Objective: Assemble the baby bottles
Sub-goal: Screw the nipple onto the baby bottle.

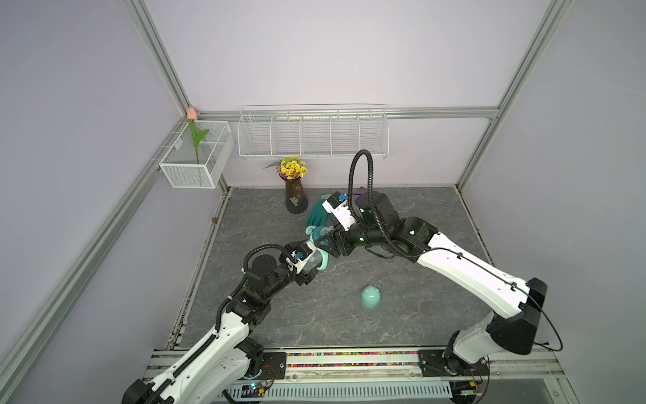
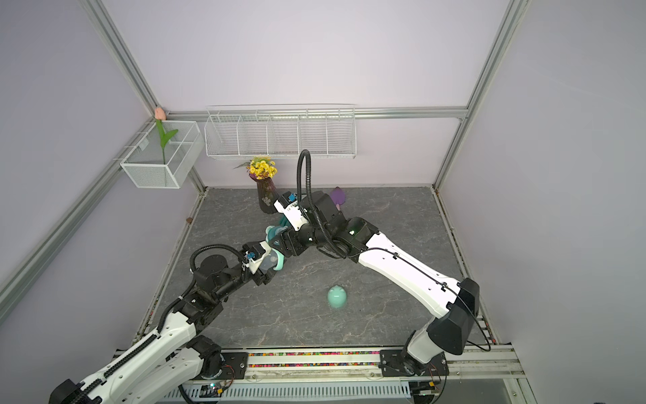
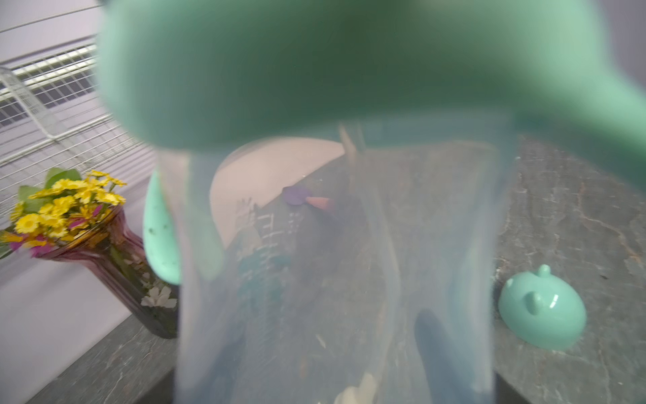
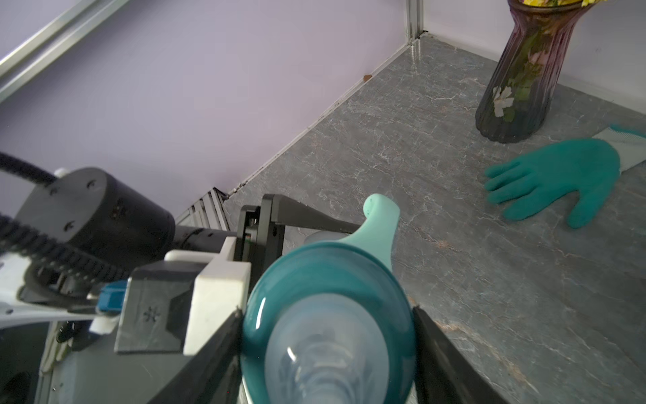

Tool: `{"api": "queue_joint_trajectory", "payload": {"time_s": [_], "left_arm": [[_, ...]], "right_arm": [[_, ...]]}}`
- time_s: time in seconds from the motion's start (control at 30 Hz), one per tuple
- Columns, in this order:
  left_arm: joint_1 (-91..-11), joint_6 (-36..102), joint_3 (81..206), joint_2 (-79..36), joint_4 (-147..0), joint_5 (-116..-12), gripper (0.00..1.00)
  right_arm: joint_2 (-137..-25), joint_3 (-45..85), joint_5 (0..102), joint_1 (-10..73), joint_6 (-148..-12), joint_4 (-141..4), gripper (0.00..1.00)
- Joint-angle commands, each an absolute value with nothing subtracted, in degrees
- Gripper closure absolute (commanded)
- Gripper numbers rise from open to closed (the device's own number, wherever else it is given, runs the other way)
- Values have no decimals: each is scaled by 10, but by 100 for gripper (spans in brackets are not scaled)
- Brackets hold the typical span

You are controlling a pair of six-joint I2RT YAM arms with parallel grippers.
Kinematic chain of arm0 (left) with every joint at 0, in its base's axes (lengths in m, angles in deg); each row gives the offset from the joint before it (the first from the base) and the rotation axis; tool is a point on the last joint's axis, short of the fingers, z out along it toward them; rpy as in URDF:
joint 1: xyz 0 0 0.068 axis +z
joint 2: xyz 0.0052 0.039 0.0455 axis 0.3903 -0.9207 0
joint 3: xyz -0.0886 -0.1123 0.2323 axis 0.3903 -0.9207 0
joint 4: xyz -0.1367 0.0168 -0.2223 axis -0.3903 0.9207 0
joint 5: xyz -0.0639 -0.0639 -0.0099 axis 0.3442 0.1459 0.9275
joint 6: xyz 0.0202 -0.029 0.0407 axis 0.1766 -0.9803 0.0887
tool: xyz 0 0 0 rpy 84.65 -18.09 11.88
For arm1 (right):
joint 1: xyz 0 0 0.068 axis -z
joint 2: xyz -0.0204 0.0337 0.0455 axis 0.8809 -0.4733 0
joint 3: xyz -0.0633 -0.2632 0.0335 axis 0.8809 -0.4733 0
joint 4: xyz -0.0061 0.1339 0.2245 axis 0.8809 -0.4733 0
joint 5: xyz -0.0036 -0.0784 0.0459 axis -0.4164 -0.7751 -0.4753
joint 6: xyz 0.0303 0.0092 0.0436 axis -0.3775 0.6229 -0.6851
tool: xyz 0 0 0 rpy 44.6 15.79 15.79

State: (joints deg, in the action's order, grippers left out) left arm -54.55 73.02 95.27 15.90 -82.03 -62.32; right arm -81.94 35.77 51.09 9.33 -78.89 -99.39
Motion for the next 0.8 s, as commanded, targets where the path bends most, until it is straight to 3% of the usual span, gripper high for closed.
{"api": "queue_joint_trajectory", "payload": {"time_s": [0.0,0.07,0.2,0.3,0.53,0.63,0.77], "left_arm": [[-546,731,956,166,-860,-670,100],[-545,734,962,160,-842,-643,100],[-546,719,990,148,-787,-542,100],[-545,722,1008,142,-760,-444,100],[-546,733,1054,127,-699,-274,100],[-545,739,1062,121,-690,-252,100],[-545,740,1064,121,-687,-237,100]], "right_arm": [[-808,367,502,103,-848,-965,25],[-791,377,528,105,-758,-993,13],[-719,341,567,105,-506,-1052,5],[-663,296,589,110,-406,-1054,2],[-690,336,642,112,-355,-1127,2],[-707,345,658,110,-355,-1135,0],[-715,346,658,109,-361,-1129,6]]}}
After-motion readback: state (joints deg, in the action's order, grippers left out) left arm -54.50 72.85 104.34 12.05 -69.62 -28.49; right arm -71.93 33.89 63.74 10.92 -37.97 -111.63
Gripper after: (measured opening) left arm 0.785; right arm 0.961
